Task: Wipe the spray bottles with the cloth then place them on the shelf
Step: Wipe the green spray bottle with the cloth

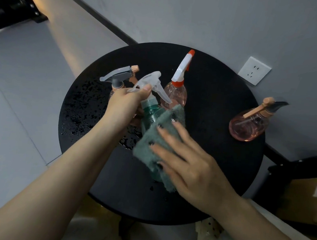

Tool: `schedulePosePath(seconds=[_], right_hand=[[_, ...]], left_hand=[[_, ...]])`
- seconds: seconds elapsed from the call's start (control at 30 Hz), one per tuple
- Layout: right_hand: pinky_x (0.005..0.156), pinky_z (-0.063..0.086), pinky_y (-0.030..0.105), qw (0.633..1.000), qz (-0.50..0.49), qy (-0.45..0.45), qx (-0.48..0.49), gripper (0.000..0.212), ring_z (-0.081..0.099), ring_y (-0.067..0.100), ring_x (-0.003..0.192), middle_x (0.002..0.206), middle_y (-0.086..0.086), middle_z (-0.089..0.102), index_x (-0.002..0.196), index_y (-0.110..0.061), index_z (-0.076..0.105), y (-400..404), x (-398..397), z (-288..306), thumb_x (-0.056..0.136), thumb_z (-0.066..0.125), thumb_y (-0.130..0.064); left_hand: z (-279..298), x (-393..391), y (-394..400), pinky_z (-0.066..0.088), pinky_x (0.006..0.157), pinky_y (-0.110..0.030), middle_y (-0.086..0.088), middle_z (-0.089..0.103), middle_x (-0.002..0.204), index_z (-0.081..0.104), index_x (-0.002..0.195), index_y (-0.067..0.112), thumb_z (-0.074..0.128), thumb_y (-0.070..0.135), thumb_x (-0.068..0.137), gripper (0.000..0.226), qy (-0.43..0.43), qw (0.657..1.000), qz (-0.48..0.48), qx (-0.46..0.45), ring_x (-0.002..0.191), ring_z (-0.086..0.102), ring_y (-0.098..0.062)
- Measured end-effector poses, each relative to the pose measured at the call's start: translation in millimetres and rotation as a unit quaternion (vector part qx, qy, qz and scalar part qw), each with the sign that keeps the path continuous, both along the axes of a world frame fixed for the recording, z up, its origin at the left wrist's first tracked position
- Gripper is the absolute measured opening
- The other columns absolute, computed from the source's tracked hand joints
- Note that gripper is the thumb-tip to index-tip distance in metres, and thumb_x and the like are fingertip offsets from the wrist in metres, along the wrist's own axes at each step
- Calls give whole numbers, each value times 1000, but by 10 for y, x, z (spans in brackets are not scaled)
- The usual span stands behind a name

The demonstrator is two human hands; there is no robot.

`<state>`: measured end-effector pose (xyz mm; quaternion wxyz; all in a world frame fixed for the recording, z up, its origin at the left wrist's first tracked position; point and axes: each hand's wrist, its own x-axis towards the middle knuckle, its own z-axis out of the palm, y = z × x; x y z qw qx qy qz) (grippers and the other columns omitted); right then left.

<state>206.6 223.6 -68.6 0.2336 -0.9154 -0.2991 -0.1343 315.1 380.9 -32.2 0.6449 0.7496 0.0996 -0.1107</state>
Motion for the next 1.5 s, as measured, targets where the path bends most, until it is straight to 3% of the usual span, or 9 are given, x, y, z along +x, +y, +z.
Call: schedulePosePath(seconds=[0.13, 0.27, 0.47, 0.77, 0.93, 1.07, 1.2, 1.4, 1.5], right_hand=[[109, 35, 49, 991, 83, -46, -94, 33, 31, 32, 139, 138, 9, 51, 124, -8, 58, -91, -37, -58, 91, 52, -5], [111, 34, 32, 993, -7, 43, 106, 44, 34, 21, 139, 142, -1, 44, 130, -11, 52, -128, 3, -41, 89, 47, 2], [89, 48, 13, 877, -197, 250, 360, 39, 57, -14, 104, 104, -35, 61, 119, -37, 57, -117, 131, -69, 95, 49, -6], [102, 44, 45, 996, 39, -74, -29, 30, 38, 34, 134, 135, 9, 54, 124, -12, 55, -109, -86, -59, 96, 51, -5], [110, 36, 35, 995, 13, -1, 103, 36, 37, 26, 137, 138, 4, 48, 127, -10, 53, -169, -68, -20, 93, 47, 0], [96, 43, 12, 894, -148, 192, 376, 43, 53, -6, 117, 116, -30, 60, 115, -33, 62, -144, 9, 42, 92, 49, 2], [88, 51, 19, 808, -186, 308, 466, 43, 62, 1, 106, 101, -27, 67, 103, -36, 63, -182, 93, -19, 94, 46, 3], [108, 37, 24, 985, -79, 36, 149, 41, 45, 16, 131, 133, -2, 53, 128, -11, 54, -127, -44, 13, 90, 45, -2], [114, 29, 44, 993, 62, -63, -83, 30, 38, 29, 135, 134, 4, 56, 122, -12, 60, -70, -62, -12, 96, 45, -9]], left_hand=[[-11, 9, 28, 40, 44, -15, -2, 55, 68, 51, 75, 13, 54, 33, 92, 26, -3, 1000, -3, -1, 46, 49, -7], [-9, 32, 17, 42, 40, -14, 1, 56, 62, 55, 79, 11, 52, 30, 93, 24, 0, 1000, 8, -21, 38, 51, -2], [-37, 29, -8, 42, 41, -16, 7, 56, 52, 53, 68, 14, 54, 29, 93, 30, 8, 998, 17, -52, 40, 52, -4], [-28, 129, 85, 44, 47, -21, -7, 61, 78, 59, 108, 5, 54, 34, 92, 34, 33, 996, 40, -66, 69, 52, -21], [-15, 133, 92, 38, 48, -23, 11, 44, 44, 57, 96, 11, 53, 33, 92, 23, 36, 995, 37, -87, 52, 40, -11], [29, 85, 57, 34, 49, -22, 12, 44, 40, 52, 83, 16, 50, 31, 95, 20, 26, 993, 31, -110, 51, 41, -11], [53, 67, 35, 39, 62, -30, 5, 64, 50, 53, 82, 17, 47, 31, 96, 21, 15, 991, 24, -128, 81, 59, -24], [-5, 63, 3, 48, 48, -18, 2, 72, 66, 61, 97, 13, 49, 34, 95, 24, 32, 995, 33, -91, 55, 61, -8], [-25, 41, -32, 40, 39, -12, -6, 73, 79, 57, 115, 3, 53, 32, 93, 36, 42, 992, 48, -111, 49, 58, -7]])
